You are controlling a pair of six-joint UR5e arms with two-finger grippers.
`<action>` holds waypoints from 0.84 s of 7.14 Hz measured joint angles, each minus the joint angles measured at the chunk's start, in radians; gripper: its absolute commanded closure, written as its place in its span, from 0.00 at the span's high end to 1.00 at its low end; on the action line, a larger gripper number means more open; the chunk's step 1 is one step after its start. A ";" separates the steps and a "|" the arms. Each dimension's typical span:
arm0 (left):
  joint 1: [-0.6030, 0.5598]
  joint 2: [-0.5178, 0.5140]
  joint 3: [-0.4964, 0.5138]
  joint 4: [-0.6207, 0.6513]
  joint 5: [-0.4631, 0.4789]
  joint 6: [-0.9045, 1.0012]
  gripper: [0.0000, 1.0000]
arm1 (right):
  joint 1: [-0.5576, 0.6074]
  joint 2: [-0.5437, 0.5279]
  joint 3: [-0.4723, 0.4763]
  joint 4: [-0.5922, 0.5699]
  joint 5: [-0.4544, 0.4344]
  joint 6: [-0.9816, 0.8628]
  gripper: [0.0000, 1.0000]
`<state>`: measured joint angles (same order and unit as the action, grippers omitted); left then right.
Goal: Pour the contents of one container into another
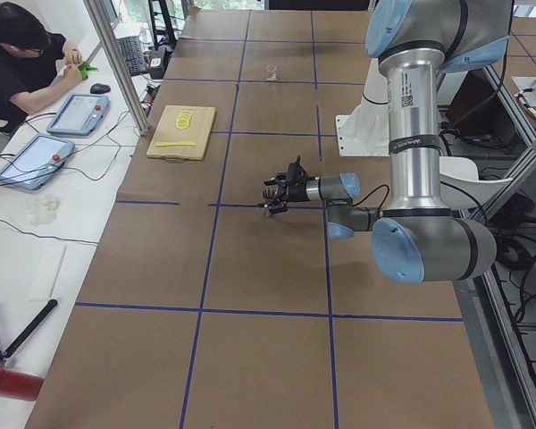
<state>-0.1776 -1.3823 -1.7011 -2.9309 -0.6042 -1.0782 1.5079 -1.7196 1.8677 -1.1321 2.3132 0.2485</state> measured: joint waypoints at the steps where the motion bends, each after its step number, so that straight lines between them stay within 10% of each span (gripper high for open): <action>1: 0.015 -0.006 0.014 0.001 0.012 -0.007 1.00 | 0.000 0.000 0.000 0.000 0.000 0.000 1.00; 6: 0.029 -0.081 0.110 -0.003 0.021 -0.014 0.78 | 0.000 0.000 -0.002 0.000 0.000 0.000 1.00</action>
<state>-0.1489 -1.4631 -1.5912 -2.9339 -0.5831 -1.0921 1.5080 -1.7196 1.8658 -1.1321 2.3133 0.2485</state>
